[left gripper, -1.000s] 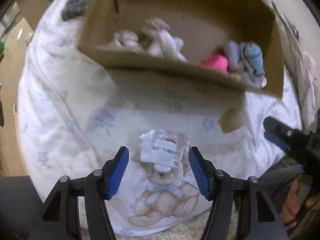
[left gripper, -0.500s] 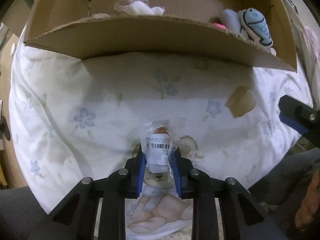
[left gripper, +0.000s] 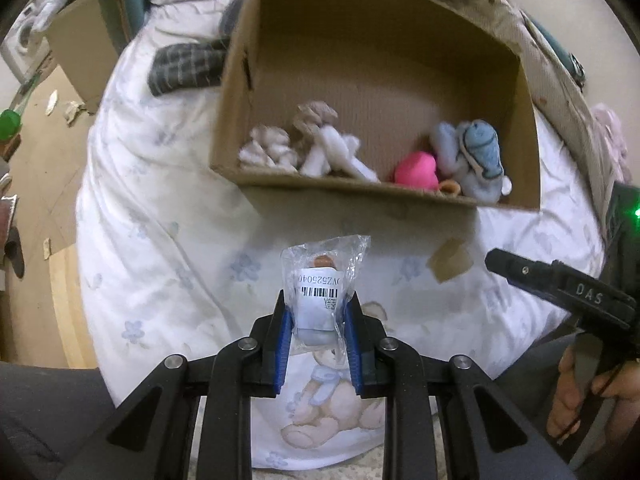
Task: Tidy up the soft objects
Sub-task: 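Grasp the clear barcode bag with the left gripper while the right gripper grasps the tan pad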
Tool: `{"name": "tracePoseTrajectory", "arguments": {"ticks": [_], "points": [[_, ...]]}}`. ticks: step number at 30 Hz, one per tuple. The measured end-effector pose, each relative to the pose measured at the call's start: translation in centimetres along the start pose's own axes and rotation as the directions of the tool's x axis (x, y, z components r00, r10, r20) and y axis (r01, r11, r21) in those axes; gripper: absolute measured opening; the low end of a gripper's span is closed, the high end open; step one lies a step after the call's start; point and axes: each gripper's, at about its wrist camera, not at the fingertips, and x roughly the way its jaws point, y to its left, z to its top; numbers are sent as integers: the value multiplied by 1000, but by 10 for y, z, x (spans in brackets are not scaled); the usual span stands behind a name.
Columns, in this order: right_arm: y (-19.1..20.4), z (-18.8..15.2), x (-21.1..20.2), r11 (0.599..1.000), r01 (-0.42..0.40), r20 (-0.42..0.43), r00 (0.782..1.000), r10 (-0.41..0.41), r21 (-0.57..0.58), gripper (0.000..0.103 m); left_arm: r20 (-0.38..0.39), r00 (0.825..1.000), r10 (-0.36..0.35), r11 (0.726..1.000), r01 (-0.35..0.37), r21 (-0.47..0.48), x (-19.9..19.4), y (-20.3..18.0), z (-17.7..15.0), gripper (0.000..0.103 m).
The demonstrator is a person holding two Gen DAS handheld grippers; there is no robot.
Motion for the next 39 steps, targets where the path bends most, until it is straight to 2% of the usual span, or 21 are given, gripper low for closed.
{"name": "tracePoseTrajectory", "arguments": {"ticks": [1,4,5,8,9,10,11,13,16,20,23,25,26,27,28,30,39], "points": [[-1,1,1,1000,-14,-5,1000,14,10,80,9,1000,5,1000,-5,-4,-2,2,-1,22],[-14,6,4,981,-156,-21,987,160,119,80,9,1000,14,1000,-14,-17,-1,7,2,22],[-17,8,2,979,-160,-7,987,162,130,80,7,1000,19,1000,-19,-18,0,8,2,22],[-17,13,4,983,-137,-7,990,139,122,80,10,999,49,999,-49,-16,3,6,2,22],[-15,15,7,985,-130,-22,991,133,110,73,11,998,57,998,-57,-12,6,2,1,22],[-12,17,12,988,-118,-38,992,122,96,60,6,998,57,998,-57,-6,9,-2,0,22],[-9,18,15,991,-104,-47,993,108,82,57,3,999,47,999,-47,-5,11,-3,1,22],[-2,20,21,998,-51,-56,997,54,43,57,-8,1000,12,1000,-12,5,16,-8,2,22],[7,23,32,1000,11,-65,998,-11,-10,57,-6,1000,25,1000,-25,14,18,-8,2,22],[14,22,47,998,49,-98,994,-53,-44,57,-2,999,37,999,-37,17,17,-6,1,22],[16,20,58,998,44,-131,990,-49,-43,56,10,999,39,999,-39,33,15,-11,1,22],[20,20,61,993,79,-125,988,-89,-83,34,16,999,42,998,-42,38,15,-11,1,22],[21,19,61,991,92,-116,988,-103,-96,30,18,999,38,999,-39,36,15,-11,2,22],[20,19,59,990,97,-110,988,-108,-101,7,21,999,36,999,-37,33,14,-11,1,22],[19,18,57,990,99,-107,988,-110,-101,4,26,999,38,999,-39,29,13,-10,1,22],[17,18,50,994,63,-95,993,-71,-89,4,29,999,42,999,-42,22,13,-7,2,22],[27,2,10,993,-10,-25,1000,7,-116,4,15,999,45,999,-45,-31,12,8,0,22]]}}
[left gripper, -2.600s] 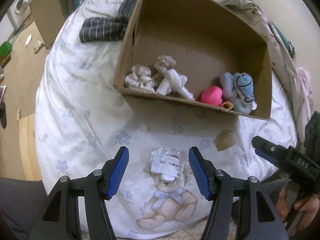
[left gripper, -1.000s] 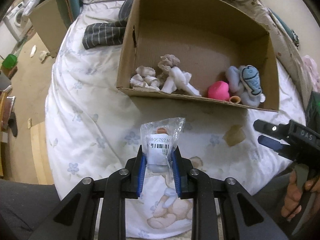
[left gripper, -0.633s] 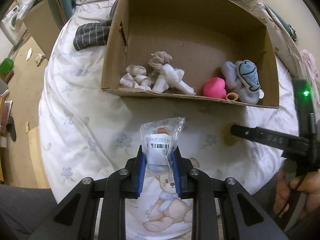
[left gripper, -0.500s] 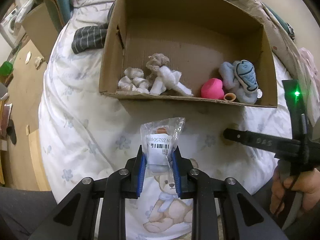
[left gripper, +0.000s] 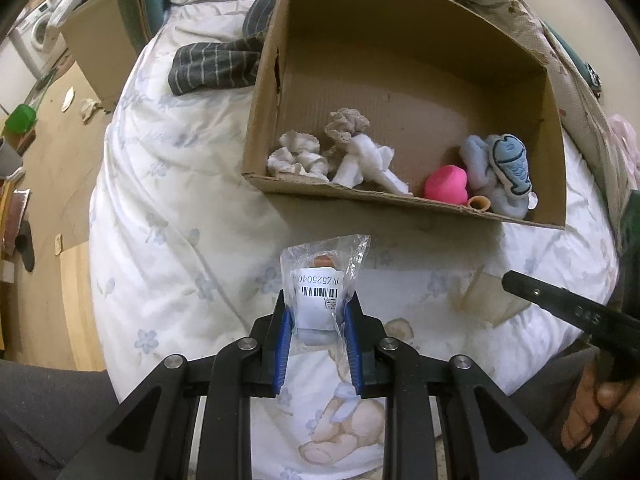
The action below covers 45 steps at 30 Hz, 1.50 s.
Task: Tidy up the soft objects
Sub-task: 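Grasp the clear barcode bag with the left gripper while the right gripper grasps the tan pad, then carry the plastic bag and tan pad with both grippers into the box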
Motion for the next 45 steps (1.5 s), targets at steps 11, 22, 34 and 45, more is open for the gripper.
{"name": "tracePoseTrajectory", "arguments": {"ticks": [11,22,34,45], "points": [[14,-19,-57,985,-162,104,980,169,-66,4,139,988,-62,998,62,9,-49,-3,5,22],[37,31,-124,960,-245,290,917,274,-134,4,257,963,-87,995,69,77,-97,-20,64,22],[17,90,-89,977,-205,318,924,212,-57,4,195,972,-129,989,113,91,-44,-20,125,22],[23,91,-39,991,-89,214,971,109,-103,4,74,989,-128,985,118,129,14,-34,112,22]]}}
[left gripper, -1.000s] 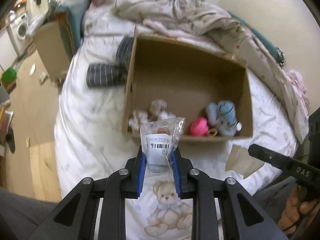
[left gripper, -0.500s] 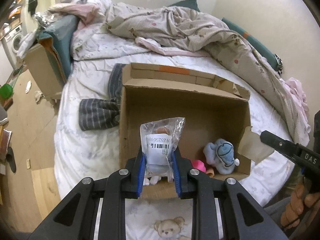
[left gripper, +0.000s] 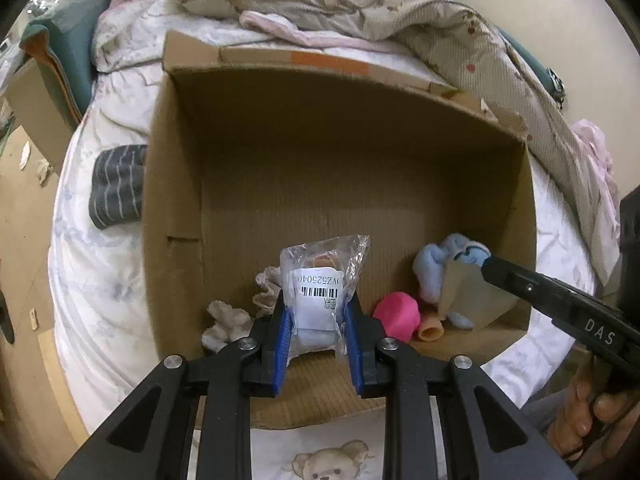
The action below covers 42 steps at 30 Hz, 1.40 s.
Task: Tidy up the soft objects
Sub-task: 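Carry the plastic bag and tan pad with both grippers into the box, then open both grippers to release the bag and pad inside the box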
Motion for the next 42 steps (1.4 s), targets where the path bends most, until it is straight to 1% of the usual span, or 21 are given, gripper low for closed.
{"name": "tracePoseTrajectory", "arguments": {"ticks": [4,7,11,16,20,22,23,24,25,26,29,30,32,33,36,39,41,42], "points": [[6,-4,11,999,26,-34,999,-28,-36,4,-15,1000,-16,1000,16,-14,6,1,-2,22],[6,-5,18,998,51,-55,997,-53,-46,4,-17,1000,-10,1000,10,-11,7,0,-4,22],[4,-8,23,997,61,-73,995,-64,-43,4,-12,1000,-1,1000,1,5,5,-1,-4,22],[3,-7,24,997,64,-77,995,-67,-35,5,3,1000,15,1000,-15,17,3,-5,-5,22],[2,-5,23,998,56,-73,996,-58,-22,6,2,1000,10,1000,-11,21,3,-8,-5,24],[2,-5,21,998,54,-65,996,-56,-22,7,5,1000,19,999,-19,33,2,-10,-6,26],[2,-5,20,998,53,-60,997,-55,-23,7,11,1000,26,999,-27,39,0,-10,-6,29],[2,-5,19,998,53,-56,997,-54,-22,9,15,999,31,999,-32,40,-1,-10,-6,35],[2,-5,18,999,50,-54,997,-51,-20,13,22,999,40,998,-41,38,-2,-9,-6,40],[2,-5,17,999,44,-52,998,-45,-17,14,39,998,50,998,-51,32,-6,-8,-6,47],[2,-5,13,999,38,-42,998,-39,-10,21,66,996,65,997,-67,26,-13,-6,-5,51],[2,-4,11,999,36,-34,999,-36,-5,28,69,995,68,997,-69,23,-15,-5,-4,52],[1,-4,6,1000,27,-13,1000,-27,10,52,94,993,71,997,-73,11,-22,-4,-5,52],[1,-3,2,1000,15,5,1000,-15,19,71,105,992,73,997,-75,9,-25,-3,-4,52],[1,-2,-11,1000,-2,54,999,0,30,72,151,981,119,993,-120,-2,-39,-2,-5,52],[2,-1,-24,999,-14,97,995,10,36,73,199,969,145,989,-147,-8,-55,-1,-6,52],[3,-1,-34,999,0,127,992,-4,35,75,224,964,142,990,-144,-4,-67,0,-7,52],[3,-2,-40,999,11,146,989,-16,35,78,234,961,144,989,-148,-2,-71,-1,-8,52]]}}
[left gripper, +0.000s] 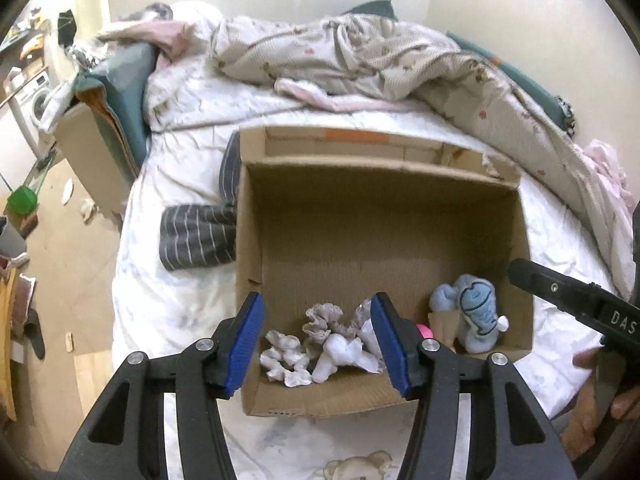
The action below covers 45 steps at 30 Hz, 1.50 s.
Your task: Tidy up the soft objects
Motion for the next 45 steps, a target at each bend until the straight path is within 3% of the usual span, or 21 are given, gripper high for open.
{"name": "tracePoseTrajectory", "arguments": {"ticks": [2,4,8,12,15,20,25,30,36,45], "points": [[0,1,-10,1000,16,32,999,-16,-2,84,33,999,12,1000,-13,16,-13,2,2,52],[1,0,-20,1000,12,62,998,-12,-4,96,49,999,20,999,-21,26,-21,3,5,52],[-1,-6,-34,1000,-24,77,997,23,15,100,69,997,28,1000,-28,3,-41,13,4,54],[8,-19,-43,998,36,95,995,-31,-50,103,80,996,37,998,-33,-53,-54,25,-7,83],[15,-29,-46,995,53,104,994,-45,-82,103,74,995,63,996,-58,-68,-60,32,-20,95],[24,-43,-57,985,114,152,984,-94,-126,103,63,996,56,997,-52,-63,-68,35,-42,98],[25,-59,-69,982,147,180,976,-125,-118,103,137,986,93,996,-90,-26,-83,29,-63,99],[28,-77,-73,979,167,188,972,-143,-120,103,108,994,29,997,-20,-81,-89,33,-76,101],[38,-85,-73,955,233,230,955,-189,-183,103,129,991,40,998,-33,-60,-89,24,-79,101],[35,-83,-62,959,227,198,961,-193,-167,103,102,994,23,998,-16,-68,-78,22,-79,101]]}}
